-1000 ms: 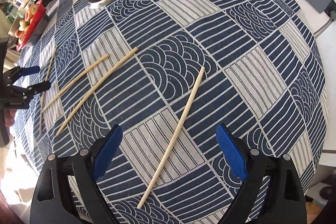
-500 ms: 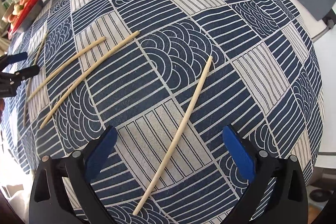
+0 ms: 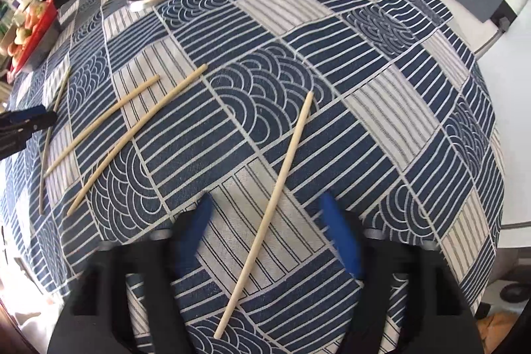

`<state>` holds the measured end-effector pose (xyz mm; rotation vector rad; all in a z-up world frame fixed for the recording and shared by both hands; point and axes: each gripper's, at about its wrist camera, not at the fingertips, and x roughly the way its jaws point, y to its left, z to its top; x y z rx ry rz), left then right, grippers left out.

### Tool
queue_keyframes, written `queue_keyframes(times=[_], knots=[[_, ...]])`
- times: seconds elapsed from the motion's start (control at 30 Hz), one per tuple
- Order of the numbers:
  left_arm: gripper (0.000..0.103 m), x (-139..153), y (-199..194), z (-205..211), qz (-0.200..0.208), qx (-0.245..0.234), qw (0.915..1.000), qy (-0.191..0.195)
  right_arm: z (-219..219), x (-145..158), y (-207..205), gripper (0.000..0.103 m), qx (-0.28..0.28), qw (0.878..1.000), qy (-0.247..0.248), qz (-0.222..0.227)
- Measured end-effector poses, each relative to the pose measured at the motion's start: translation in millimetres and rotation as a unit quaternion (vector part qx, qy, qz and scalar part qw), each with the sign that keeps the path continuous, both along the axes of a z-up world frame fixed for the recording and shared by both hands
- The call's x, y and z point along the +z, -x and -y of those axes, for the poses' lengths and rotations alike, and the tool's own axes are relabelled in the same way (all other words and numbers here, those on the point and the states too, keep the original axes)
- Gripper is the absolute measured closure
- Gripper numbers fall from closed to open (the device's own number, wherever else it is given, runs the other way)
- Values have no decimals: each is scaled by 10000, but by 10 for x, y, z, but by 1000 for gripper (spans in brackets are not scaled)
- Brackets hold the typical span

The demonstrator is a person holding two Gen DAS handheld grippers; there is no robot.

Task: Organize utensils
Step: 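Grasp one chopstick with the right gripper while the left gripper grasps another, then lift the chopsticks upright and carry both tools over the black holder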

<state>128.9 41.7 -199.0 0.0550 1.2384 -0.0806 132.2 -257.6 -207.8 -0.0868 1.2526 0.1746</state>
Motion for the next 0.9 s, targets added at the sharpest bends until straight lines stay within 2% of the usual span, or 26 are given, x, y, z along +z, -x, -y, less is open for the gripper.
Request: queue_keyframes(times=[0.03, 0.07, 0.17, 0.23, 0.33, 0.5, 0.73, 0.9], knots=[[96, 0, 1, -15, -67, -25, 10000, 5, 47, -1, 0, 98, -56, 9999, -60, -88], [96, 2, 4, -27, -111, -29, 9999, 31, 78, -2, 13, 98, 3, 9999, -128, -91], [100, 25, 0, -84, -165, 110, 9997, 124, 141, -13, 51, 99, 94, 9998, -85, -131], [103, 44, 18, -120, -157, 166, 9997, 59, 210, -5, 58, 99, -43, 9994, -286, -173], [103, 83, 42, -153, -174, 107, 9998, -72, 318, 42, 75, 99, -166, 9986, -475, -143], [103, 209, 80, -303, -128, 223, 9997, -52, 398, 225, 57, 98, -182, 9978, -629, 102], [103, 436, 67, -351, 11, 158, 9998, -90, 246, 496, -94, 98, 78, 9970, -619, 460], [101, 443, 94, -260, -15, 62, 10000, -12, 126, 594, -167, 98, 233, 9966, -635, 478]])
